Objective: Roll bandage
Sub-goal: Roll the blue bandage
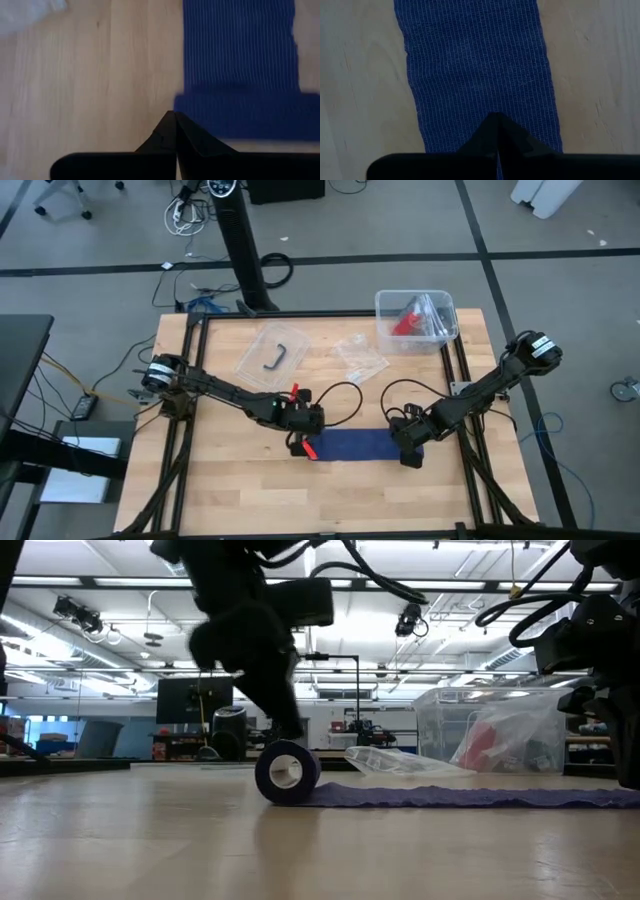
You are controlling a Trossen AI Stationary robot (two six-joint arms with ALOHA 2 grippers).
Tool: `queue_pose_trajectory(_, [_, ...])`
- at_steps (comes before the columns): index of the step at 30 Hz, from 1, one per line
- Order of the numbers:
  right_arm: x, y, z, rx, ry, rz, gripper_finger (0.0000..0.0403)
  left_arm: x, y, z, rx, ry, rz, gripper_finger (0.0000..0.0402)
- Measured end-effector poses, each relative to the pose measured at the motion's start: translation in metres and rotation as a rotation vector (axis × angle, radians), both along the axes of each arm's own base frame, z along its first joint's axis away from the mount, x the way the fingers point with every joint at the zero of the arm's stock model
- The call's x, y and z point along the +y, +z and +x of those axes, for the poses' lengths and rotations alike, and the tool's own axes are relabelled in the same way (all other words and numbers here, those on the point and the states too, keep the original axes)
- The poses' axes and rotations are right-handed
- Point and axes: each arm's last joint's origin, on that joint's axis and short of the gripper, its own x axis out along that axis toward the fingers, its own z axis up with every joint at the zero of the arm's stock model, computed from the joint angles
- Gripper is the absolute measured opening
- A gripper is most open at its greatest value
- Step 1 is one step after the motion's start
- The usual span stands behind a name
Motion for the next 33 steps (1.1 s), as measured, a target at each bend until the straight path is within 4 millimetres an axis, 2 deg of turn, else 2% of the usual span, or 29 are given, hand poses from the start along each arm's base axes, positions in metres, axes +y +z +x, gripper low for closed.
queue_pose_trajectory(3, [0.000,0.000,0.000,0.000,-0.001,0.000,0.0000,-0.005,0.000,-0.008,0.076,0.008,0.007,0.0001])
queue_pose_trajectory(7, [0.000,0.000,0.000,-0.001,0.000,0.001,0.0000,-0.012,0.000,-0.010,0.088,0.008,-0.014,0.0001])
queue_pose_trajectory(12, [0.000,0.000,0.000,-0.002,0.000,0.001,0.0000,-0.017,-0.001,-0.004,0.026,0.007,-0.044,0.0001])
queue_pose_trajectory(20, [0.000,0.000,0.000,-0.002,0.001,0.002,0.0000,-0.019,-0.021,0.004,0.050,-0.023,-0.049,0.0001])
queue_pose_trajectory(33, [0.000,0.000,0.000,-0.003,0.001,0.002,0.0000,-0.019,-0.016,0.017,-0.061,-0.044,-0.075,0.0001])
